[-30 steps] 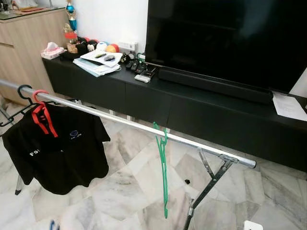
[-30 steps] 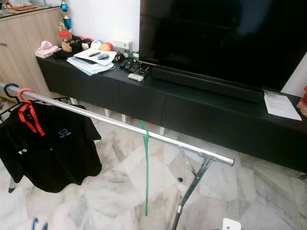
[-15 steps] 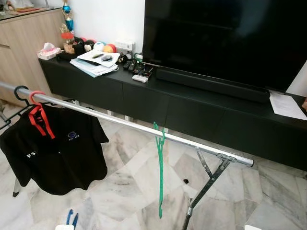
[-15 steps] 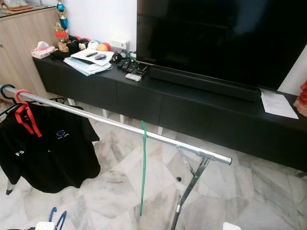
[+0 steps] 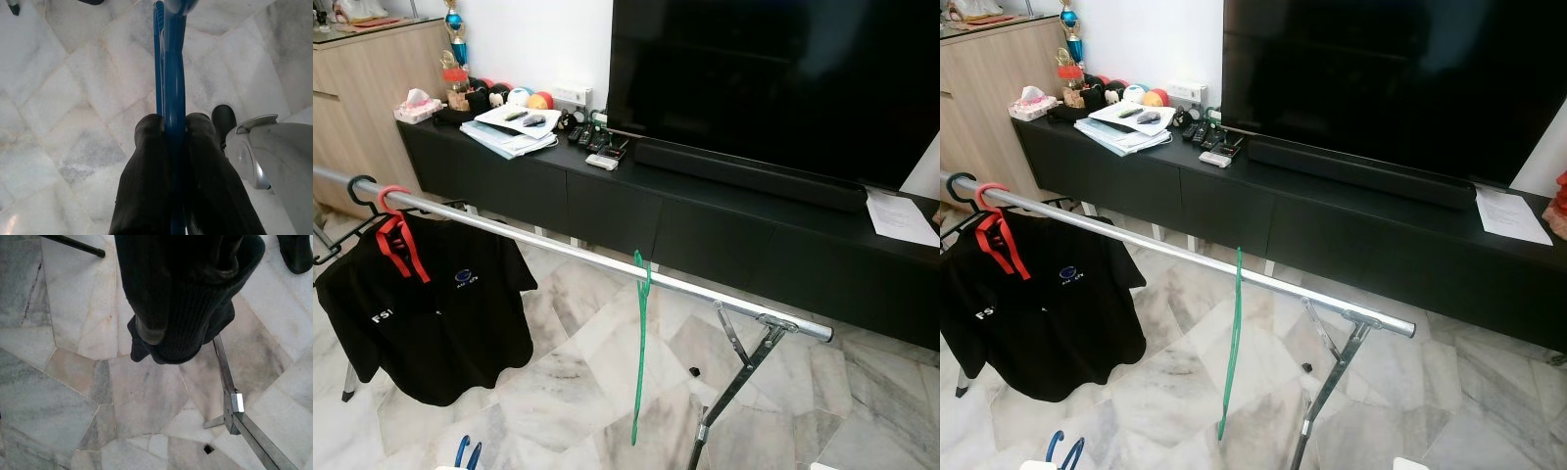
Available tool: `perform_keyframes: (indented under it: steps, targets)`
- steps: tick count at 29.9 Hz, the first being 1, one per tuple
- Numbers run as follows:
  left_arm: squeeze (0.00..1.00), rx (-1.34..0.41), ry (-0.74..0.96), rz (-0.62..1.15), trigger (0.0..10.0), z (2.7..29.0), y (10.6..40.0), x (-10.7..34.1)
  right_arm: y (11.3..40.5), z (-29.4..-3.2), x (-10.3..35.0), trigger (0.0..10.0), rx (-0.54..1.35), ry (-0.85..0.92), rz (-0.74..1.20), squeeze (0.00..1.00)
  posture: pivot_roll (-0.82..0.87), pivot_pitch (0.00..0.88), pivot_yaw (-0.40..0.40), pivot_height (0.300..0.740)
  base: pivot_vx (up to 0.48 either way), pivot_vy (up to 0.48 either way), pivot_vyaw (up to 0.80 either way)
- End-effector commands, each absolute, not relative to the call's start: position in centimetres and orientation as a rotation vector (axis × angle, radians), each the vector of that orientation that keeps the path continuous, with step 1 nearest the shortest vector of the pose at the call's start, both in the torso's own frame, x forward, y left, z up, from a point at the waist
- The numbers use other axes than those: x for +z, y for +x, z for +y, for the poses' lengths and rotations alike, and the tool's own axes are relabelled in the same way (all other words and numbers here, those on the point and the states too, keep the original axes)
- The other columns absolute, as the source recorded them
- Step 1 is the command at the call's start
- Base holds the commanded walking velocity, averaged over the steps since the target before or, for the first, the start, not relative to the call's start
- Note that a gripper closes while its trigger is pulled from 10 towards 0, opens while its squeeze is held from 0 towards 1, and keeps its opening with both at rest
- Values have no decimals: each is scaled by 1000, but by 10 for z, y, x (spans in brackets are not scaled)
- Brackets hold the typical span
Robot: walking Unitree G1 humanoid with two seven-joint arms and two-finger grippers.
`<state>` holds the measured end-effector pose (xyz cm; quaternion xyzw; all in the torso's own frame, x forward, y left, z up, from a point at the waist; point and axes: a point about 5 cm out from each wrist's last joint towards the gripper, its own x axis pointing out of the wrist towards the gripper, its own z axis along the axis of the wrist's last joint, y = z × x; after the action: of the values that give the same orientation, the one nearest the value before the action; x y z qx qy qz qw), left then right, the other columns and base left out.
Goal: Hang hanger
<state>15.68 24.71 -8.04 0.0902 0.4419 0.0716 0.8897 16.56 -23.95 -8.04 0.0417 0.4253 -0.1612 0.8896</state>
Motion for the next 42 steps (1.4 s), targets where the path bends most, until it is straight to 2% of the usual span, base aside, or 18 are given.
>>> perform_keyframes:
  steps: [1,42]
  targets:
    - [0,133,182,939,10000,244,151,-84,165,-241,-80,10000,-332,79,889,0,61,0,-51,740,0,0,0]
    - [0,163,139,1027,10000,245,133,-92,165,-242,-80,10000,-327,87,893,0,61,0,-58,740,0,0,0]
